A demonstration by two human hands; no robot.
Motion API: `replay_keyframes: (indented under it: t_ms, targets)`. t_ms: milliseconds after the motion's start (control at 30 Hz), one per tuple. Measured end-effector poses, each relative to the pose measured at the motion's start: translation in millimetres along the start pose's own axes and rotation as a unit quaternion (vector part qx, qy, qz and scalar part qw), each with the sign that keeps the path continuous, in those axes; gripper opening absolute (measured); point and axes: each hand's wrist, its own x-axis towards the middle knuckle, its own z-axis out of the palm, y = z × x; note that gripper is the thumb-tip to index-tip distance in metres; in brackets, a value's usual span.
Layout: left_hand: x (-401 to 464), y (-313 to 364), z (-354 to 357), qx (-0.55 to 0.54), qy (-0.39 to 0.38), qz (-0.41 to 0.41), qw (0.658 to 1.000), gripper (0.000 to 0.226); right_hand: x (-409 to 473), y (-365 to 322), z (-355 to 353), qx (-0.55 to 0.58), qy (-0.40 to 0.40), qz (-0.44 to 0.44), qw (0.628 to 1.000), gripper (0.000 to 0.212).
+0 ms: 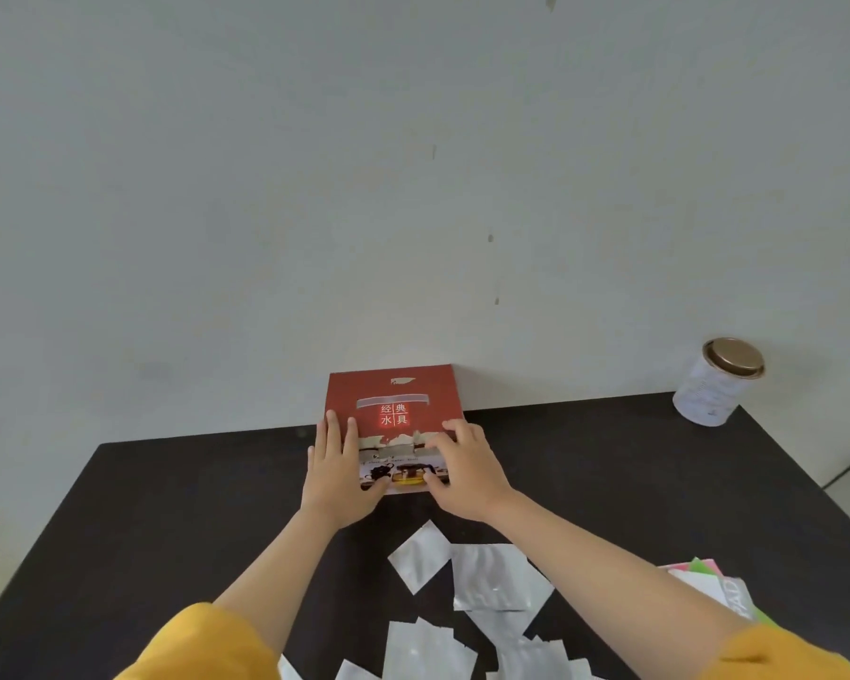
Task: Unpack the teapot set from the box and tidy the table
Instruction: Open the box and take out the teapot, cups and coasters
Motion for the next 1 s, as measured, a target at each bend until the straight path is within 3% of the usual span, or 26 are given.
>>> replay_keyframes:
  t_ms: [300, 667, 767, 833, 933, 1000]
  targets:
    - [1, -2, 2, -0.04, 0.013, 0.0, 0.999, 0.101, 7, -17, 12, 0.004, -0.016, 0.074, 0.997, 0.043]
    - [5, 7, 6, -0.108, 0.096, -0.056, 0.988, 0.08, -8, 4, -1, -0.083, -0.089, -0.035, 0.992, 0.057]
    - [6, 12, 8, -0.153, 0.11, -0.094, 0.978, 0.085, -10, 8, -4, -0.032, -0.084, -0.037, 0.995, 0.061]
    - [6, 14, 10, -0.208, 0.102, -0.126, 0.965, 0.098, -10, 9, -3, 0.035, -0.033, -0.012, 0.999, 0.066]
    - [9, 12, 12, -0.312, 0.101, -0.164, 0.93, 0.114, -1, 9, 0, 0.172, 0.047, 0.094, 0.98, 0.072]
    - [8, 11, 13, -0.348, 0.102, -0.175, 0.916, 0.114, 7, 5, 3, 0.247, 0.032, 0.165, 0.954, 0.068]
